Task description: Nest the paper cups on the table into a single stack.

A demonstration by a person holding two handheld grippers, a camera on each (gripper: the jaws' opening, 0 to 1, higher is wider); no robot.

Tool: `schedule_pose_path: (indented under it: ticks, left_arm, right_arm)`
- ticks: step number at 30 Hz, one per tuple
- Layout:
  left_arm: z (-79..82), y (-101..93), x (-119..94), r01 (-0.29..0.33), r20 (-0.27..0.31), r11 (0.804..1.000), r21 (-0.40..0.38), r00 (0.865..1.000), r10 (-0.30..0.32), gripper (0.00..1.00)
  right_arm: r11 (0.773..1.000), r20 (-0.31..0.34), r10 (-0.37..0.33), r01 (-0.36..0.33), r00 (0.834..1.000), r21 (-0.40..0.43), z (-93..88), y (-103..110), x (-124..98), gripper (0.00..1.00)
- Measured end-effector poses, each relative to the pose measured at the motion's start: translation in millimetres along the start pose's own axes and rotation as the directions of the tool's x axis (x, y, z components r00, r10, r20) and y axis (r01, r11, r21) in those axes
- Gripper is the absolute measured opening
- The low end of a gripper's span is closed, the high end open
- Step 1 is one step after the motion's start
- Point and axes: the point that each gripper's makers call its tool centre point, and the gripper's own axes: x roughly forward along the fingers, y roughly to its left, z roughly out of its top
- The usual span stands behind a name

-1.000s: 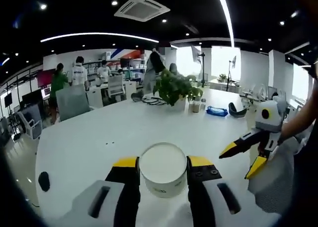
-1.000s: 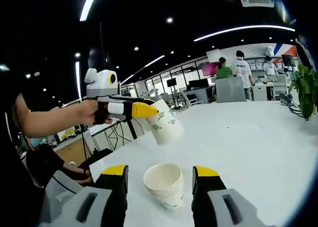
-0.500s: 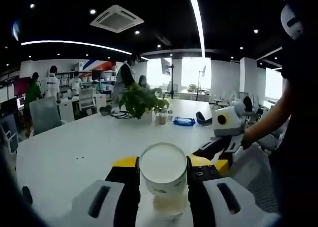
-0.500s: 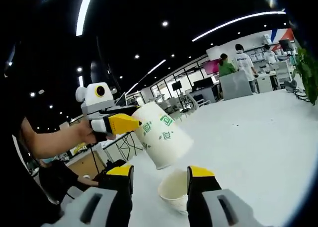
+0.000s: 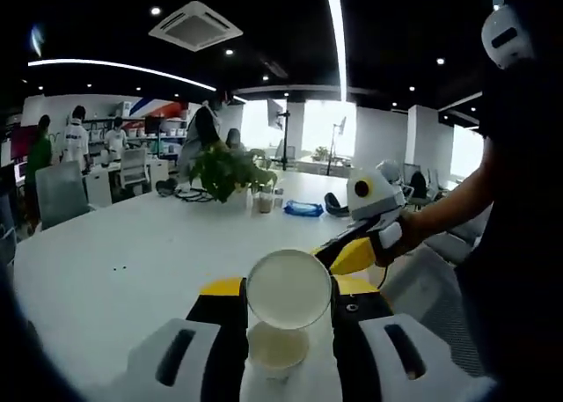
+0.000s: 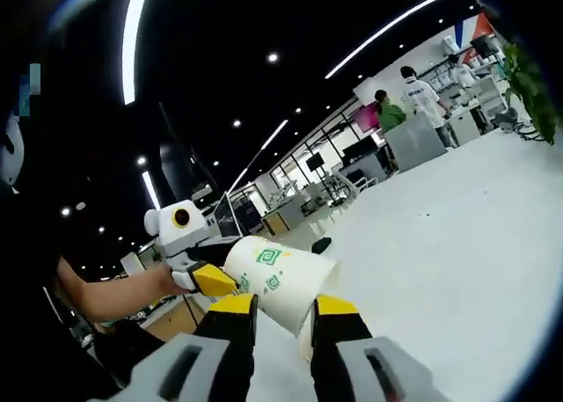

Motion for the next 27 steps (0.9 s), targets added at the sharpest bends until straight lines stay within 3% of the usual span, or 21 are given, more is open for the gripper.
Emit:
schedule_pose_path:
  ticks: [11,18,27]
  left_arm:
    - [-31.0,-4.8,-3,0.002,-0.077,1.000,-0.014,0.997,-0.003,0.35]
    - [-41.9,-9.4,-1,0.006,-0.108,1.000,-0.021,0.994,-0.008,0.35]
    - [-58.6,-2.2,0,-0.037,-0.176,0.999,-0.012,0.984,0.034,0.36]
  right_arm:
    - [0.997,0.016,0.059,-0.060,0.998,0.055,6.7,9,1,0.06]
    - [0.993,-0.002,0.109,-0.109,0.994,0.052,5.1,16,1,0.00]
    - [0.996,-0.061,0.088,-0.090,0.994,-0.021,-0.4,19,7,0.00]
